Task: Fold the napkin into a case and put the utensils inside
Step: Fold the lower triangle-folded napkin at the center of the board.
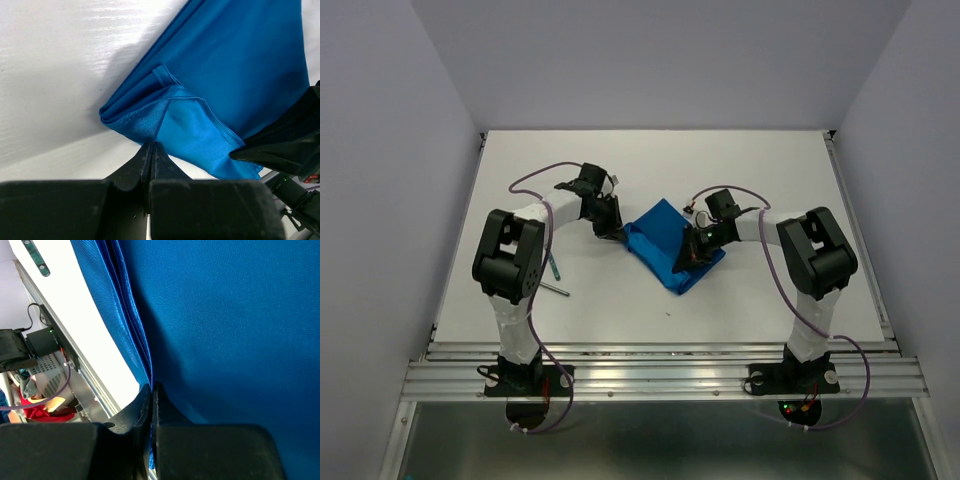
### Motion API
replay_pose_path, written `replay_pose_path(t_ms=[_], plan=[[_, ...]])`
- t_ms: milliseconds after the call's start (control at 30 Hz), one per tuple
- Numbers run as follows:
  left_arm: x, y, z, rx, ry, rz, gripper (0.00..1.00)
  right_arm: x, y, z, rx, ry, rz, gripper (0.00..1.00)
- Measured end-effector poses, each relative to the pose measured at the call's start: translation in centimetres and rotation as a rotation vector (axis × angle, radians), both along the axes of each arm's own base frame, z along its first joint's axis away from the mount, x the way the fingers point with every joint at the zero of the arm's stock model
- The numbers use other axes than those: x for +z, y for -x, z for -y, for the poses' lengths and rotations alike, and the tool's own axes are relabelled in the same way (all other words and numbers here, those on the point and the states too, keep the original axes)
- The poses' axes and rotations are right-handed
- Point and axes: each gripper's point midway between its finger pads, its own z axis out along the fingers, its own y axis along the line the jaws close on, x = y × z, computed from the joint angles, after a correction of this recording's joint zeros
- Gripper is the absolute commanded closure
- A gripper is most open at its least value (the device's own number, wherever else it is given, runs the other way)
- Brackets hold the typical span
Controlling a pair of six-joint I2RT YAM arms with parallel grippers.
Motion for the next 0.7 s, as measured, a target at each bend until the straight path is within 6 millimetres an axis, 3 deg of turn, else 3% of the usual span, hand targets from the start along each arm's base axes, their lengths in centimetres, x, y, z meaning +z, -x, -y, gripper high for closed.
replay_pose_path(t_ms=[233,333,400,433,467,567,700], plan=[[-1.5,-0.5,0.3,-0.009,-0.012,-0.024,0.94,-0.1,-0.1,0.2,-0.002,0.000,0.001,0.99],[-2.3,-0.8,0.5,-0.010,-0.016,-0.036,0.94,-0.1,-0.2,0.2,-0.005,0.004,0.002,0.86],[-2.5,-0.9,0.7,-0.015,-0.004,-0.043,0.94,-0.4,-0.5,0.5,-0.023,0.030,0.009,0.64],[-2.5,-1.0,0.7,-0.015,-0.003,-0.042,0.94,-0.4,-0.6,0.6,-0.030,0.038,0.012,0.64],[-2.5,-1.0,0.8,-0.017,-0.003,-0.039,0.94,-0.4,-0.8,0.9,-0.047,0.059,0.016,0.49],[-2.5,-1.1,0.8,-0.018,-0.001,-0.036,0.94,1.3,-1.5,1.8,-0.088,0.117,0.084,0.30],[-2.5,-1.1,0.9,-0.019,0.000,-0.034,0.94,5.4,-3.2,3.5,-0.177,0.195,0.248,0.26]])
